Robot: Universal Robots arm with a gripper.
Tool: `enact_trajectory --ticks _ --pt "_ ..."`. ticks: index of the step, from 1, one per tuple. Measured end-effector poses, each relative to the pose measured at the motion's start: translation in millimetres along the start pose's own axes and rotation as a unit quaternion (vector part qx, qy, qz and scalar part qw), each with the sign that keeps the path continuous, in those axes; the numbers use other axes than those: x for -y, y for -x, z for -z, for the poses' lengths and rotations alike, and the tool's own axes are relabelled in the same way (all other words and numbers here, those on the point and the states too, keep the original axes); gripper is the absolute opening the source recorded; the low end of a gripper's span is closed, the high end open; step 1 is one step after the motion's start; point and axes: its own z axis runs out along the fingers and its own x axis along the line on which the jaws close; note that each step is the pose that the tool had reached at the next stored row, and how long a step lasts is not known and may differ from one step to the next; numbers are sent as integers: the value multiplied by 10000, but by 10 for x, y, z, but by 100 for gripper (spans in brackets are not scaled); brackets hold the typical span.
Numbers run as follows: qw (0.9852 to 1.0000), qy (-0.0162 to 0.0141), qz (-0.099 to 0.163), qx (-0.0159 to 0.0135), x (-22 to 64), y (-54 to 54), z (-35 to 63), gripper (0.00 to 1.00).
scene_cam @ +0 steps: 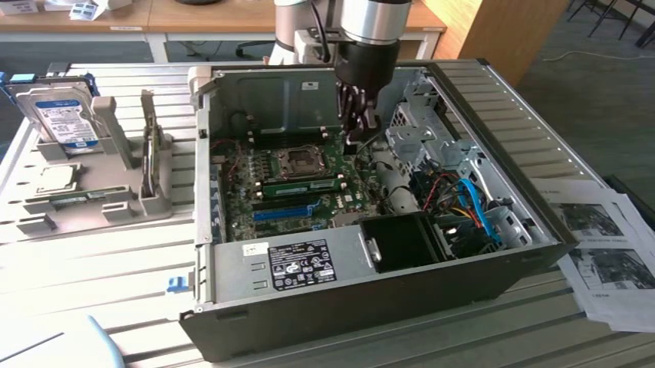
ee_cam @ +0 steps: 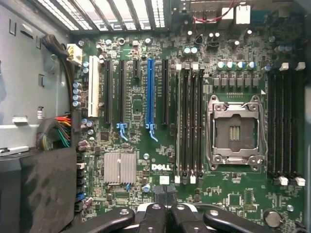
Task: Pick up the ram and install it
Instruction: 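Press down the ram until it locks into place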
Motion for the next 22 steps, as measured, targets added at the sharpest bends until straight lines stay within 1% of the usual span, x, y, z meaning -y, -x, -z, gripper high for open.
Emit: enact_trajectory --ticks 6,14,22 --pt "10000 -8 -1 -37 2 10 -104 9" --pt "10000 -10 -2 -82 5 25 -248 9" --pt "9999 -13 -4 -138 8 38 -390 9"
